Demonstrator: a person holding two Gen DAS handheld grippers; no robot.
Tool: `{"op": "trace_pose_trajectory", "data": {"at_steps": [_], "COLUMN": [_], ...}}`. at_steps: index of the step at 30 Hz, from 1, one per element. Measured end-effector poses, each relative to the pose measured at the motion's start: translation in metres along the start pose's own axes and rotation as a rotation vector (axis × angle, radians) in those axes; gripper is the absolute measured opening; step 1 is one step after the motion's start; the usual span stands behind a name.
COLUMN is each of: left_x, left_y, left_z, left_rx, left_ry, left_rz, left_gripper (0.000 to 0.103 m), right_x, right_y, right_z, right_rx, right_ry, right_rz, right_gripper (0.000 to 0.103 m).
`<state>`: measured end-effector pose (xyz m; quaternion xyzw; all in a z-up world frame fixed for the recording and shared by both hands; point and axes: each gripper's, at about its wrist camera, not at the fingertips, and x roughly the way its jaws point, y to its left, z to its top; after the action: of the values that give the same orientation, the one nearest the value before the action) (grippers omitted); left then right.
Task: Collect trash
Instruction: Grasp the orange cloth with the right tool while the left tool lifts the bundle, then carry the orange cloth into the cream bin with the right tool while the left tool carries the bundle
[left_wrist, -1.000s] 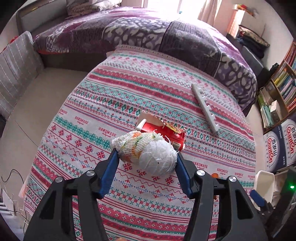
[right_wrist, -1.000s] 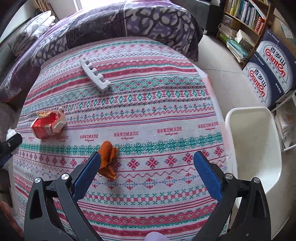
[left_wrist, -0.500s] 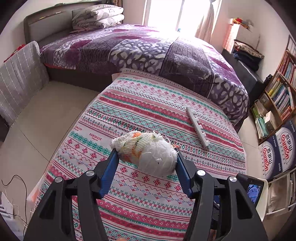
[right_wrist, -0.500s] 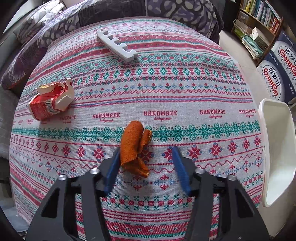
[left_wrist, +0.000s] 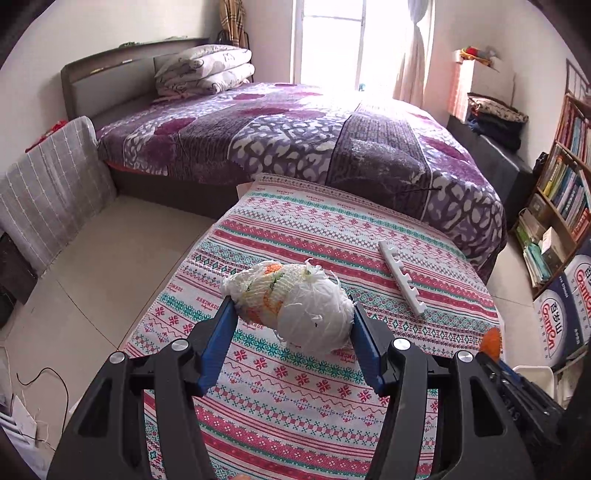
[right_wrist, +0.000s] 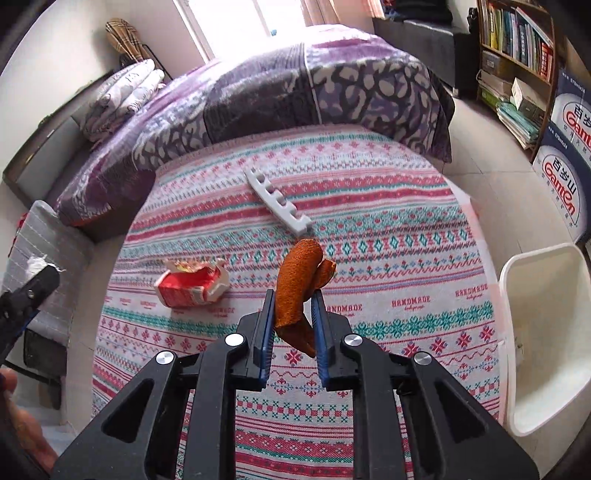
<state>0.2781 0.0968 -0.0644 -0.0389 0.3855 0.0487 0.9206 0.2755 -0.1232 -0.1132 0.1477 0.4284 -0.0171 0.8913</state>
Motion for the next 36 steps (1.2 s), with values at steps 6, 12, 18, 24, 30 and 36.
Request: {"op": "trace_pose_trajectory", "data": {"at_steps": [6, 12, 18, 24, 30, 36], "left_x": [-0.017, -0.036, -0.048, -0.052, -0.054, -0.057], "left_y": [-0.009, -0.024, -0.042, -0.056, -0.071, -0.089], "left_z": [-0.001, -0.006, -0.012, -0.014, -0.017, -0.021], "left_rx": [-0.015, -0.006, 0.018, 0.034, 0.049, 0.070], "left_ry": [-0.090, -0.190, -0.241, -0.248, -0.249, -0.253], "left_rz": [0.029, 0.052, 0.041, 0.020, -0.002, -0.026], "left_gripper": [0.059, 0.059, 0.059, 0.059, 0.059, 0.059], "right_x": [-0.039, -0.068, -0.083, -0.092, -0.095, -0.099], "right_y": [0.004, 0.000, -0.007, -0.021, -0.032, -0.045], "right_z": [0.006, 0.011, 0.017, 0.020, 0.020, 0.019], "right_rx": [-0.080, -0.097, -0.101, -0.087, -0.072, -0.054], "right_ry": [-0.192, -0.301, -0.357, -0.368, -0.367, -0.369], "right_rz": [-0.046, -0.114, -0.154, -0.172, -0.192, -0.213], "right_gripper": [0.018, 0.018, 0.018, 0.018, 0.018, 0.018]}}
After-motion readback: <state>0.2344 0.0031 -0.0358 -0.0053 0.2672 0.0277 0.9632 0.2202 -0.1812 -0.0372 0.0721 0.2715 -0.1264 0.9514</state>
